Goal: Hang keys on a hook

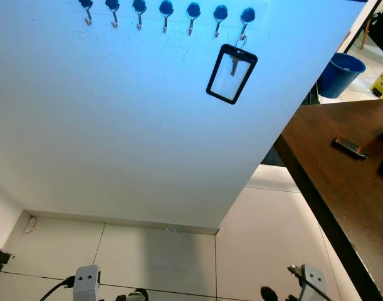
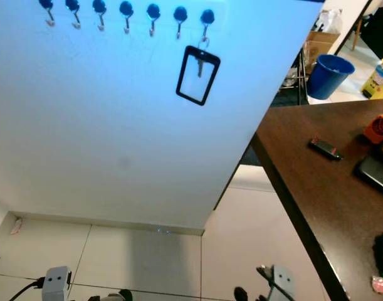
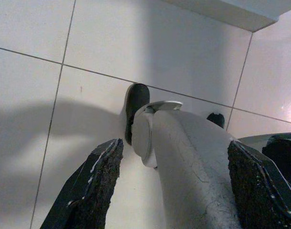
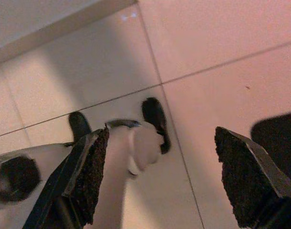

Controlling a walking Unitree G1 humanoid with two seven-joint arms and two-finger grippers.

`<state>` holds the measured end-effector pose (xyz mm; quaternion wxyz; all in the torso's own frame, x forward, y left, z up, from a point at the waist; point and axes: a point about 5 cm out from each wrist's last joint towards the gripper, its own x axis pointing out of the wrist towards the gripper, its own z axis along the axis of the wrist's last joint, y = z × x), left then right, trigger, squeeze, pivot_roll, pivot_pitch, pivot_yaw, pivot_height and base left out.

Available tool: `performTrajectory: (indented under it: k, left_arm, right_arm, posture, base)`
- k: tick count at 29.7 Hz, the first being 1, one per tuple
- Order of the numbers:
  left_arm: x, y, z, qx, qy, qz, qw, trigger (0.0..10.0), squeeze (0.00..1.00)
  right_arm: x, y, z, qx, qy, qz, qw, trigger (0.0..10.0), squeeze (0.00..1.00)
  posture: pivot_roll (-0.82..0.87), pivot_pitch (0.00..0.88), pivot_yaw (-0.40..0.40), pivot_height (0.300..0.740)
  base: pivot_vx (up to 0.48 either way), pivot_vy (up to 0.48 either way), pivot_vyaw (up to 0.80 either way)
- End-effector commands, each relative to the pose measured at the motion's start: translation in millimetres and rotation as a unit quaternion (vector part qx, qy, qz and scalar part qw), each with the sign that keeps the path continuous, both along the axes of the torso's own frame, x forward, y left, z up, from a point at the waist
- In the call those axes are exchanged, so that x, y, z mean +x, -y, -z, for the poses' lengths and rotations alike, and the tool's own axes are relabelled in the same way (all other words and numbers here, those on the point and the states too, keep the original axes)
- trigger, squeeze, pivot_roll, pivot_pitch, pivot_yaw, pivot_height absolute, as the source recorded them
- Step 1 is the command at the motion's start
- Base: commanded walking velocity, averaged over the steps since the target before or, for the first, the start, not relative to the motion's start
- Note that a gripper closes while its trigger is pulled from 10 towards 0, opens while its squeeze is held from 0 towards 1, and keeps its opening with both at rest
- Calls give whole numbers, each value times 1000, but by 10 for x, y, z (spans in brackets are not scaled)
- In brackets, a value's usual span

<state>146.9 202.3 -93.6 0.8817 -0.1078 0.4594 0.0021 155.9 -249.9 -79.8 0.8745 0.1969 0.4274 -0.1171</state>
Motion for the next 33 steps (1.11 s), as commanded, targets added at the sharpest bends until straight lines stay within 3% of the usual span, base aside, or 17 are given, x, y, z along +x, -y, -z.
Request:
performTrajectory:
  k: [1, 9, 26, 33]
  left_arm:
    - [-246, 65, 104, -4, -49, 12, 999, 10000, 0]
    - [-77, 65, 44, -2, -19, 13, 1000, 10000, 0]
    - [-42, 64, 32, 0, -15, 16, 1000, 10000, 0]
    - [-57, 93, 39, -9, -17, 22, 1000, 10000, 0]
  right_arm:
    - [-206, 78, 72, -17, -34, 46, 998, 10000, 0]
    - [-290, 159, 85, -63, -60, 57, 995, 10000, 0]
    - [-181, 188, 40, -83, -48, 74, 993, 10000, 0]
    - [-72, 307, -47, -90, -18, 114, 989, 10000, 0]
  posture:
    - [45, 64, 7, 740]
    - [50, 67, 2, 740]
    - [50, 72, 2, 740]
    - [43, 79, 8, 740]
  base:
    - [-274, 0, 0]
    - [-277, 0, 0]
    - [-285, 0, 0]
    - [-277, 0, 0]
